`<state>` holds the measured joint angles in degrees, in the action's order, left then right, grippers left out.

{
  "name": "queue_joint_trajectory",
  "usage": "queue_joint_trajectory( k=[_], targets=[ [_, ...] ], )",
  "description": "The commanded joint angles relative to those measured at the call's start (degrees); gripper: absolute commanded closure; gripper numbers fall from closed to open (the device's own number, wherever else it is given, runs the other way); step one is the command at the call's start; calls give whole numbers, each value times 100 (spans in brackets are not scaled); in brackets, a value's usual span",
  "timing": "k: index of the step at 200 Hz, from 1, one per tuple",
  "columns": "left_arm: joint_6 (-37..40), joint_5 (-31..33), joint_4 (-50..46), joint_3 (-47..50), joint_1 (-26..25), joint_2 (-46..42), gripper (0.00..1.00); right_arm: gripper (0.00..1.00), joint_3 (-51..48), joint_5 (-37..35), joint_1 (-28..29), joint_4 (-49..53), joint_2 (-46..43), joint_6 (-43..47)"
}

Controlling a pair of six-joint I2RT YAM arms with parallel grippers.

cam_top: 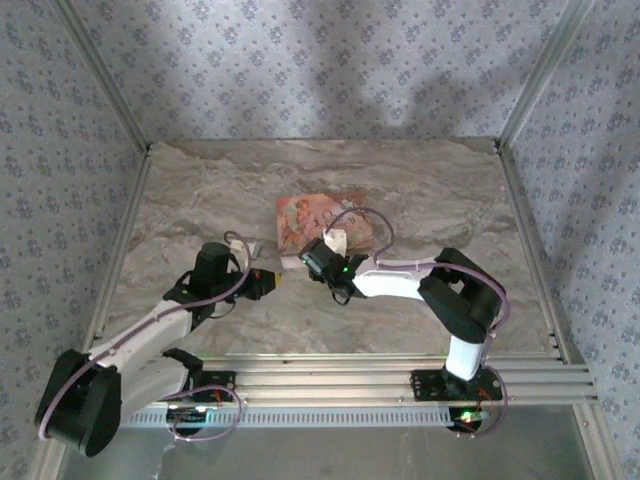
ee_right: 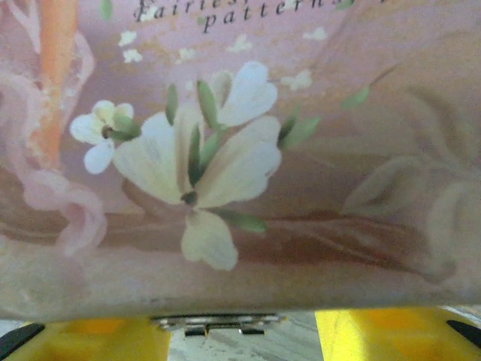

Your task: Unlock a padlock with a key

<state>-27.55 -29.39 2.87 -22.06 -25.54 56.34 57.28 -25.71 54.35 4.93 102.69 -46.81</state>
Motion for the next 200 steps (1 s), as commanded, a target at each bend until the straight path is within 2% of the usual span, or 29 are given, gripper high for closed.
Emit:
queue_joint_trajectory(
  k=[1,71,152,200],
  targets=[
    [-5,-162,78,150,-39,-367,100,49,189,-400,26,-9,141,75],
    [47,-32,-97,549,-39,-1323,100,53,389,-439,-142,199,321,56],
    [306,-81,55,672,-47,-1122,100,87,402,-256,-310,126,300,339],
    [673,-471,729,754,-153,-544,100,99,416,606,-418,261,-108,1039]
  ],
)
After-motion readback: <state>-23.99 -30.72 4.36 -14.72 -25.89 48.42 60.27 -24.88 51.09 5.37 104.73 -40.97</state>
